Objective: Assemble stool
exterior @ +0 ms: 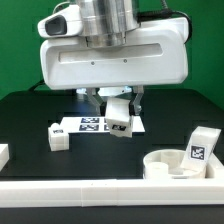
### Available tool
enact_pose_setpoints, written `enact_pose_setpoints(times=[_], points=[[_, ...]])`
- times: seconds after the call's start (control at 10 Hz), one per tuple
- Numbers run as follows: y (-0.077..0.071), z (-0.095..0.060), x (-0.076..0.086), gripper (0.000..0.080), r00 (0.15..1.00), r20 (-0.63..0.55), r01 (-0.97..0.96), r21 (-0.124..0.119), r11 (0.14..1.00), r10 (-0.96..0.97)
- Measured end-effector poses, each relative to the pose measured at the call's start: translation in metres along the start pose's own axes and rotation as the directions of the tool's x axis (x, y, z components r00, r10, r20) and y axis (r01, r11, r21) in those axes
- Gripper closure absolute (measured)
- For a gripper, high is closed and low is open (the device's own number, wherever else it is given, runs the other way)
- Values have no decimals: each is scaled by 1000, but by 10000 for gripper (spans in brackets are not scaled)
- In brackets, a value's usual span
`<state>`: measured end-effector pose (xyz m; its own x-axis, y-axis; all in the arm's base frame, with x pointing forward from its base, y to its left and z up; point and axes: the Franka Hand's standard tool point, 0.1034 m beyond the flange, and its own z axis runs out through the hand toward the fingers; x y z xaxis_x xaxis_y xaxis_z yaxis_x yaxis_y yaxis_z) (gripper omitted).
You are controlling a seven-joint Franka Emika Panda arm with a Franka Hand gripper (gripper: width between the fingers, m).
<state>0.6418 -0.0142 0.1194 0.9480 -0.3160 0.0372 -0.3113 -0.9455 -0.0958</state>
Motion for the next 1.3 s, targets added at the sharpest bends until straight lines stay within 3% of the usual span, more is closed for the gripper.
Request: enact_pose_setpoints(times=[0.3, 0.7, 0.9, 1.0, 1.3], points=[[-17, -4, 8, 469, 976, -215, 14, -2, 1000, -14], [-21, -1, 7, 469, 886, -464, 28, -6, 1000, -28], [-41, -1, -2, 469, 874, -486, 7, 42, 999, 15], [-49, -2, -4, 469, 850, -527, 23, 52, 998, 8], [-52, -8, -2, 469, 815, -579, 40, 69, 997, 8]])
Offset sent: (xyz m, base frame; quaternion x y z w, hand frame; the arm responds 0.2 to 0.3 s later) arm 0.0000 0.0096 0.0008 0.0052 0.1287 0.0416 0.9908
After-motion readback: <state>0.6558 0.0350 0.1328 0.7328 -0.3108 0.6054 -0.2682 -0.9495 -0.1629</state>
